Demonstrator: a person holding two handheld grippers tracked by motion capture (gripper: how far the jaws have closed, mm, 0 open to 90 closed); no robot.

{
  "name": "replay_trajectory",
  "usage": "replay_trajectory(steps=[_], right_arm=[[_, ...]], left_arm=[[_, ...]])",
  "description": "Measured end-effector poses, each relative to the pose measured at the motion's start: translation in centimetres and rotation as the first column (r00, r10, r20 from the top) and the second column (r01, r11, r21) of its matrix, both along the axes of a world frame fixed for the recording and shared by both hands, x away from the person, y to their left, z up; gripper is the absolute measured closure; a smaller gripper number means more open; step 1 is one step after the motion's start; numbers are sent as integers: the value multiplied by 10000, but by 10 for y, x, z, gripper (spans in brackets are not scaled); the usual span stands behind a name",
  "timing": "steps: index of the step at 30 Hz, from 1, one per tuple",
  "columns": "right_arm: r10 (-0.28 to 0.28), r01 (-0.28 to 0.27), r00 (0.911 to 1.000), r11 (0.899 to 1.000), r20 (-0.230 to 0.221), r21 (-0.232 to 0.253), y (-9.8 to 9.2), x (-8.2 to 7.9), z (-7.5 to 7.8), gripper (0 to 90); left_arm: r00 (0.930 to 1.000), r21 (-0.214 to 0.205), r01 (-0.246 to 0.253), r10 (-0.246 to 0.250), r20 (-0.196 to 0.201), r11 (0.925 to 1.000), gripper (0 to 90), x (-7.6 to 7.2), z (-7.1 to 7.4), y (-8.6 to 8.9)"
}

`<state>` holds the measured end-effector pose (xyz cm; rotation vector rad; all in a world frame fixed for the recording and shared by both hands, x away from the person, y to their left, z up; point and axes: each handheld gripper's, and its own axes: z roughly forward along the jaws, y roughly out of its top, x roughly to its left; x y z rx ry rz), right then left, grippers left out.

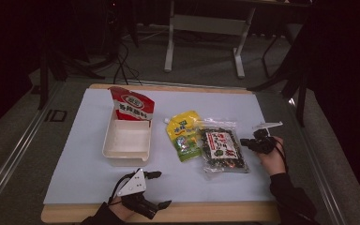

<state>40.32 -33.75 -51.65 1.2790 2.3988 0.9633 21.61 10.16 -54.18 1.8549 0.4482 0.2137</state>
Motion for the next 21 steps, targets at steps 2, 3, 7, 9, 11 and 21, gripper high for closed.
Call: replay_trajectory(steps=[2, 3, 7, 9, 11, 21], right_arm=[[45, -45, 10000, 10000, 45, -9, 2, 2, 2, 900], [99, -100, 9998, 9999, 156, 78, 7, 8, 5, 900], [147, -152, 9996, 9996, 252, 228, 18, 20, 10, 900], [193, -199, 9994, 9996, 291, 218, 24, 27, 13, 900], [199, -206, 9992, 9995, 338, 227, 31, 36, 16, 900], [-38, 27, 9993, 9996, 365, 294, 51, 76, 23, 900]], left_arm=[[10000, -26, 6, -6, 9, 10000, 45, 0, 0, 0], [10000, 21, 6, -6, 7, 10000, 45, 0, 0, 0], [10000, -4, 3, -3, 14, 10000, 46, 0, 0, 0], [10000, 13, 13, -13, 2, 10000, 45, 0, 0, 0], [10000, -14, 8, -8, -7, 10000, 45, 0, 0, 0], [10000, -47, 13, -13, -4, 10000, 46, -1, 0, 1]])
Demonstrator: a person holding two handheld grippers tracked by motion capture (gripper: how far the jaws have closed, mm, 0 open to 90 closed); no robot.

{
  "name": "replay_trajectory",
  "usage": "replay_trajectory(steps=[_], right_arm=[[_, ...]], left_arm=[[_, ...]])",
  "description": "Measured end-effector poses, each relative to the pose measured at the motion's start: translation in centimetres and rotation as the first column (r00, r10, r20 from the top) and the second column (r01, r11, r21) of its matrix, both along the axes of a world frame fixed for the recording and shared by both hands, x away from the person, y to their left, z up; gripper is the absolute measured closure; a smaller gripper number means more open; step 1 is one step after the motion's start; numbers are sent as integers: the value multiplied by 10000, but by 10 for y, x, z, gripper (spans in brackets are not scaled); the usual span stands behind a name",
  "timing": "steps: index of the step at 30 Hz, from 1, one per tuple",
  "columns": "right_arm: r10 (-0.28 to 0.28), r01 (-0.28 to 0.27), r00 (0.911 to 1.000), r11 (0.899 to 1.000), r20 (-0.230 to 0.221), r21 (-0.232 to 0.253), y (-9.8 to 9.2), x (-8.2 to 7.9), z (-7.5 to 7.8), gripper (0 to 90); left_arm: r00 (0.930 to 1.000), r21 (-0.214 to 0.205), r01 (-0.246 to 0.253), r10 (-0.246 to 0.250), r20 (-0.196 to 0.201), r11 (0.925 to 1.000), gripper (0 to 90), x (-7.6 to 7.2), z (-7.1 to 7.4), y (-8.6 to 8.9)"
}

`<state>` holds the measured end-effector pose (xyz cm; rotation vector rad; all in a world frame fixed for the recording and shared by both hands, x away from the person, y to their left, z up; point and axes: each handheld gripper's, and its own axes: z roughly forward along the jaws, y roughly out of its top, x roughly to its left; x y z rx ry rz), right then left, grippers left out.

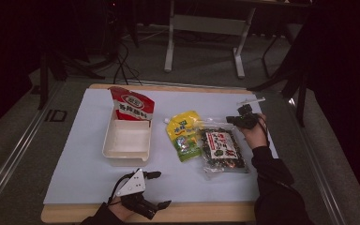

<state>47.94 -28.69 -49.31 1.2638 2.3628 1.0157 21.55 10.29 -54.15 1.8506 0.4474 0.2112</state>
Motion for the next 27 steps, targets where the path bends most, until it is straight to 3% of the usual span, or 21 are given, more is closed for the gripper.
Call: replay_trajectory(steps=[16, 25, 27], right_arm=[[-364, 357, 9991, 9989, -234, -317, 22, 44, -13, 900], [-500, 478, 9980, 9972, -378, -582, 29, 57, -19, 900], [-557, 516, 9966, 9965, -610, -664, 30, 60, -24, 900]], left_arm=[[10000, -91, -73, 72, -63, 9999, 46, -1, 0, 2], [9999, -58, -94, 94, -88, 9999, 45, -1, -1, 3], [9999, -46, -129, 129, -92, 9999, 45, -1, -1, 3]])
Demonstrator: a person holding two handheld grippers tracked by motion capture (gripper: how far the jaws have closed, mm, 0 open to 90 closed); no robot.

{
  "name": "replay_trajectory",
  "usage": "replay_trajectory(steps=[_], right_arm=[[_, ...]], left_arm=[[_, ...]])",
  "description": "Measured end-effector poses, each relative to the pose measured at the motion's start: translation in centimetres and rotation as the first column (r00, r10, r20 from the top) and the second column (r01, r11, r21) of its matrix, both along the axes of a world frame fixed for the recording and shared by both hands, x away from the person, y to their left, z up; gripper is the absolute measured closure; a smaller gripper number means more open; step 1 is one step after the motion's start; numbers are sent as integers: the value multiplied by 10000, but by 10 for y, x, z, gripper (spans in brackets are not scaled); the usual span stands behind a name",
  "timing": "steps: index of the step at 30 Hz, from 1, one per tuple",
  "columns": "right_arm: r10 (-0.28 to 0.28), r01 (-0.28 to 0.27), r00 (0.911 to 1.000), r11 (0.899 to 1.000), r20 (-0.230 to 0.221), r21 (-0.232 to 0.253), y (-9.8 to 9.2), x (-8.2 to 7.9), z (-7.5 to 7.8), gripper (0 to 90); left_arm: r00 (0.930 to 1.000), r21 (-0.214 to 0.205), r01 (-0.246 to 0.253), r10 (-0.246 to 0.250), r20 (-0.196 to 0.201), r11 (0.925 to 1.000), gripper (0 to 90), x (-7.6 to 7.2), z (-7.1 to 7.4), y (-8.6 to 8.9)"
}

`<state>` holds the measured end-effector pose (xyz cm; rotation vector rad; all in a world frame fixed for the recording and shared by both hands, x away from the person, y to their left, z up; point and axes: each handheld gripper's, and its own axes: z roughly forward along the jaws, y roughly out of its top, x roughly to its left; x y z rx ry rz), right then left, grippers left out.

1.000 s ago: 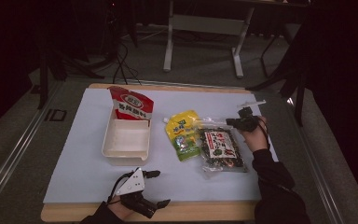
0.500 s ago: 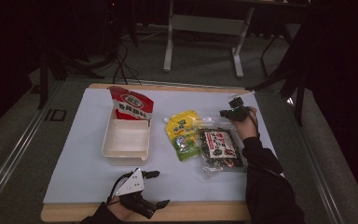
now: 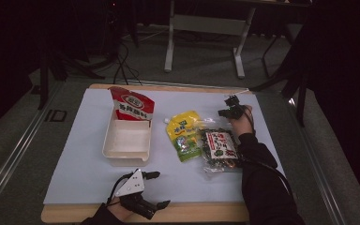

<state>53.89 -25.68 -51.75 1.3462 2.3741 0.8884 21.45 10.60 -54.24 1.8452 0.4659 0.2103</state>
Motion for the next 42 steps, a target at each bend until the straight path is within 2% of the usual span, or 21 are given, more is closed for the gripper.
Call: replay_trajectory(steps=[3, 8, 11, 13, 19, 23, 30, 34, 38, 42], right_arm=[[50, -57, 9993, 9998, -360, -194, 1, -1, -5, 900], [220, -226, 9988, 9997, -444, -131, -1, -8, -1, 900], [261, -284, 9975, 9990, -653, -347, 0, -12, -2, 900], [253, -273, 9965, 9993, -796, -239, -1, -15, -4, 900], [378, -399, 9967, 9988, -724, -280, -4, -31, -9, 900], [270, -285, 9981, 9992, -553, -270, -6, -45, -9, 900], [328, -344, 9974, 9991, -645, -236, -11, -64, -5, 900], [240, -237, 9977, 9997, -640, 47, -15, -80, -6, 900], [397, -382, 9970, 9990, -663, 243, -19, -97, -8, 900], [693, -686, 9960, 9975, -567, 152, -19, -111, -7, 900]], left_arm=[[10000, -10, -14, 14, 33, 10000, 45, 0, 0, 0], [10000, 12, 21, -21, 60, 10000, 46, -1, 0, 0], [10000, 54, 25, -25, 42, 10000, 45, 0, 0, 0], [10000, 42, 33, -34, 77, 10000, 46, -1, 1, -1], [10000, 25, 8, -8, 73, 10000, 46, 0, 1, 0], [9999, 69, 41, -42, 137, 10000, 46, -2, 2, -1], [9999, 99, 46, -47, 150, 9999, 45, -2, 2, -2], [9998, 122, 58, -60, 184, 9999, 45, -2, 2, -2], [9998, 122, 58, -60, 194, 9999, 46, -3, 3, -3], [9998, 149, 93, -96, 187, 9998, 46, -3, 3, -4]])
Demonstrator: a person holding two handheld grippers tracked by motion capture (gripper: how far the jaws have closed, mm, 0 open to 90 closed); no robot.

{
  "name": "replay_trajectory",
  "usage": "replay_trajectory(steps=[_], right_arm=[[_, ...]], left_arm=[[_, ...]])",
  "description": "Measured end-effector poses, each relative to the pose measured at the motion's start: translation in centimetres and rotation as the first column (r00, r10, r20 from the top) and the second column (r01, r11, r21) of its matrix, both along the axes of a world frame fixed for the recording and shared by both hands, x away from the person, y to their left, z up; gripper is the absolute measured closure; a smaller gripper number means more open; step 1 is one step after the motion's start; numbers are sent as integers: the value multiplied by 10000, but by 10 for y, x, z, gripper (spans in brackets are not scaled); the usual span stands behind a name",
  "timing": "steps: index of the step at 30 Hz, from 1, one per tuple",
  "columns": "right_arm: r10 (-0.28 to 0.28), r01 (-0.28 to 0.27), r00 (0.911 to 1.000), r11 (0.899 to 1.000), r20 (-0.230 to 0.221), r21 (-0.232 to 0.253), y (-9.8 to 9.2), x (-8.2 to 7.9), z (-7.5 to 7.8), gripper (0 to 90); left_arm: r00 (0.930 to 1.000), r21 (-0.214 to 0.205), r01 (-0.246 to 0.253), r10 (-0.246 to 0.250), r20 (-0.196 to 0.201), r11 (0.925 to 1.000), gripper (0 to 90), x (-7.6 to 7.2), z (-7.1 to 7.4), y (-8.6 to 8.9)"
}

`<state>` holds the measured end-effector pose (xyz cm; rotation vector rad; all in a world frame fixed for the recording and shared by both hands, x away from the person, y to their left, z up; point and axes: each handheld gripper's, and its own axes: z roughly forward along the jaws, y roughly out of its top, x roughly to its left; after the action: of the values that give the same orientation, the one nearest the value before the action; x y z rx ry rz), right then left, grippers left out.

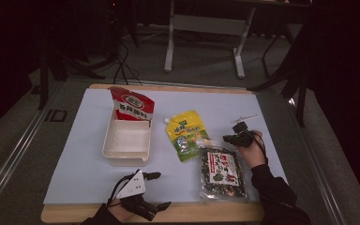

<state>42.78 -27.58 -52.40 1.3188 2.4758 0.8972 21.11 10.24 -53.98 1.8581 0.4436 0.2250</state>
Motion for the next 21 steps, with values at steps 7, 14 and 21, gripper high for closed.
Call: replay_trajectory(steps=[7, 14, 21], right_arm=[[-77, 65, 9987, 9997, 509, 233, -6, -12, 14, 865], [-156, 96, 9948, 9982, 1007, 597, -27, -25, 39, 795], [-11, -30, 9952, 9991, 979, 417, -47, -35, 45, 622]], left_arm=[[10000, 24, 2, -2, -14, 10000, 46, 0, -1, 0], [10000, 25, -5, 5, -44, 10000, 45, 1, -1, -1], [10000, 43, -5, 5, -76, 10000, 45, 2, -2, -2]])
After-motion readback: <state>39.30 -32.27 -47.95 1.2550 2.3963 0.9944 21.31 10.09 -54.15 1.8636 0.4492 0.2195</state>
